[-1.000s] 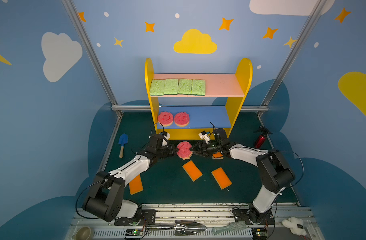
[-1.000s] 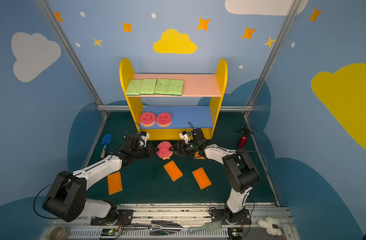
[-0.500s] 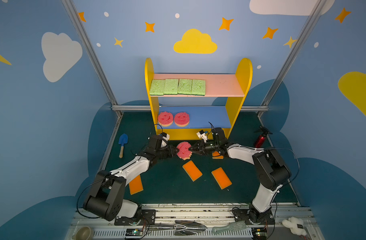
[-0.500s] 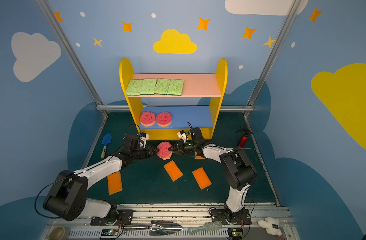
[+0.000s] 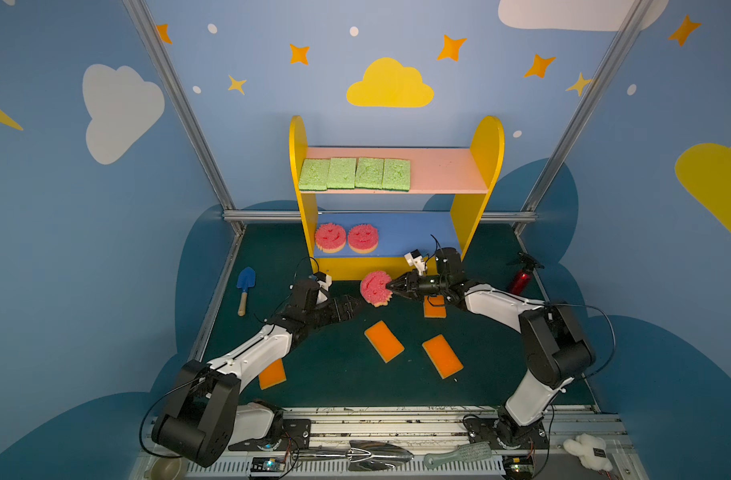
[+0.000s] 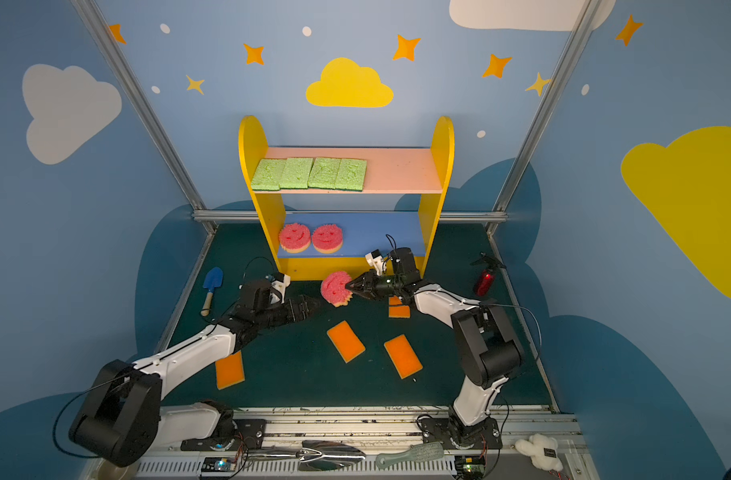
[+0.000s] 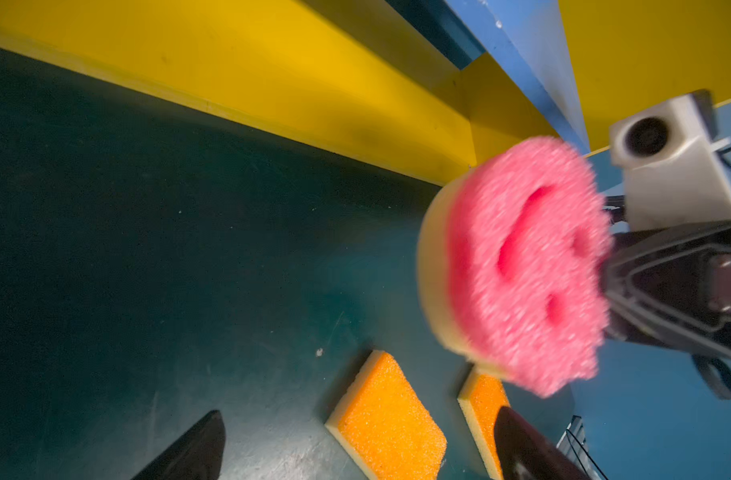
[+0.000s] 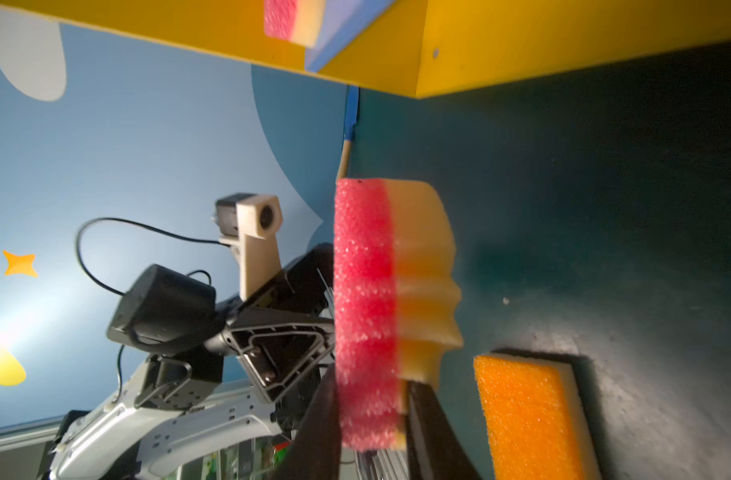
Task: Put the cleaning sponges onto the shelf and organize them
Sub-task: 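Carry the pink sponge with the right gripper onto the blue shelf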
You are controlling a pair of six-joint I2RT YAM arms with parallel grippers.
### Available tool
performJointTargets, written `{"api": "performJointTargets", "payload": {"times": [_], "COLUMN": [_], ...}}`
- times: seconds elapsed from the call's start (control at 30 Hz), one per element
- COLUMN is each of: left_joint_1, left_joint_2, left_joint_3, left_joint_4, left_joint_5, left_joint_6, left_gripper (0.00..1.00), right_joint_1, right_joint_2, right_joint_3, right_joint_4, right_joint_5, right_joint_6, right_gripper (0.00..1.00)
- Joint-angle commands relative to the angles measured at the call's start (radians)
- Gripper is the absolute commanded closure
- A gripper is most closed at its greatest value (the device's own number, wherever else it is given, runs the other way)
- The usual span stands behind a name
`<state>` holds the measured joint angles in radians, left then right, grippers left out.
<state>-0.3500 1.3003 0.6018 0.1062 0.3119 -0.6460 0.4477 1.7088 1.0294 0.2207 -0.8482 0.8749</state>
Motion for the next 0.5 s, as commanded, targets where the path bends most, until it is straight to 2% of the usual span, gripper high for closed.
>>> {"api": "performJointTargets", "payload": {"times": [0.0,0.13,0.47], "left_joint_1": [-0.016,-0.046,-0.119], "left_joint_2": [0.001,0.013,0.004], "left_joint_3": [-0.024,-0.046,-0.121], "left_joint_4": [0.016,0.029,0.101], "left_joint_5": [-0.013,-0.028,-0.117], "left_joint_6": [0.028,0.043,0.056], "left_gripper": [0.01,0.0,0.0], "right_joint_1": [-0.035,-0.066,-0.115], "right_joint_2": [-0.069,-0.064,0.061], "right_joint_3": [-0.015,0.047,0.262], "right_joint_4": [0.003,-0.025,-0.058], "right_joint_5": [0.099,0.133,0.194], "right_joint_6": [-0.016,-0.029,-0.016], "right_gripper": [0.75,0.75,0.75]}}
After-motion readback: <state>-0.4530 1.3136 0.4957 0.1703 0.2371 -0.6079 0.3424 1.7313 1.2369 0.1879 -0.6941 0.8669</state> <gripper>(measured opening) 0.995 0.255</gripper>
